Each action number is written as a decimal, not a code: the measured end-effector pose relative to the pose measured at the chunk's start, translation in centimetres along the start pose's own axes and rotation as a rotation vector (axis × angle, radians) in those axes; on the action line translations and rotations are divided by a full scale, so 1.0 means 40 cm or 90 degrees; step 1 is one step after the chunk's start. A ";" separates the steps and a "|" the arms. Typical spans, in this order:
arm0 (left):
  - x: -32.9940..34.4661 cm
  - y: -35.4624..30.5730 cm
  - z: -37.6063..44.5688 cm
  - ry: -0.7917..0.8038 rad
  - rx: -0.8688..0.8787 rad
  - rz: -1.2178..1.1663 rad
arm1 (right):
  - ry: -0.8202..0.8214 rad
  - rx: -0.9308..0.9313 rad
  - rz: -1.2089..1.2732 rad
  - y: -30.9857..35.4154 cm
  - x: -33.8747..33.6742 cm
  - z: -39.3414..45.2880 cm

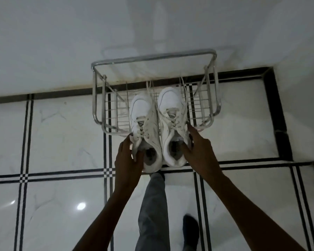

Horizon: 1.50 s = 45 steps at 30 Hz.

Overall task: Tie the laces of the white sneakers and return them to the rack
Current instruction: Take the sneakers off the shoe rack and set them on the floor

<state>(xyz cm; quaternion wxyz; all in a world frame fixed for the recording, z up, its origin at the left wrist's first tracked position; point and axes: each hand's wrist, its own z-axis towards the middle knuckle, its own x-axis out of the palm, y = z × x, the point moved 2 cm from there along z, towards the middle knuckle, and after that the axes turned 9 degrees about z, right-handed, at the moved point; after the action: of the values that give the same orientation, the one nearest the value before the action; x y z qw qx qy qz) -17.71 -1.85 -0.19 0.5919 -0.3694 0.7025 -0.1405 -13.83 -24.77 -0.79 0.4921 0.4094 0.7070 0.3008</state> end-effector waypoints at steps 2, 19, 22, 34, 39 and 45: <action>0.016 0.024 -0.086 -0.001 -0.011 -0.007 | 0.009 -0.002 -0.004 -0.025 -0.002 -0.082; 0.483 0.656 -0.356 0.090 -0.095 0.021 | 0.033 0.093 -0.001 -0.700 0.447 -0.325; 0.593 0.777 -0.344 0.082 -0.092 0.015 | 0.026 0.085 -0.011 -0.844 0.542 -0.297; 0.751 0.971 -0.310 0.063 -0.058 -0.004 | -0.001 0.079 0.010 -1.024 0.677 -0.259; 0.736 0.945 -0.343 -0.056 -0.107 0.013 | -0.147 -0.102 -0.136 -0.927 0.683 -0.294; 0.773 0.948 -0.357 -0.133 -0.095 -0.013 | 0.006 -0.123 -0.149 -0.863 0.821 -0.231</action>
<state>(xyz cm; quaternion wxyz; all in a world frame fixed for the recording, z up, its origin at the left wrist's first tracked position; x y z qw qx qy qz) -45.24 -0.38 -43.05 0.6309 -0.4325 0.6419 -0.0548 -38.25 -12.96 -41.05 0.5576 0.2734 0.7199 0.3099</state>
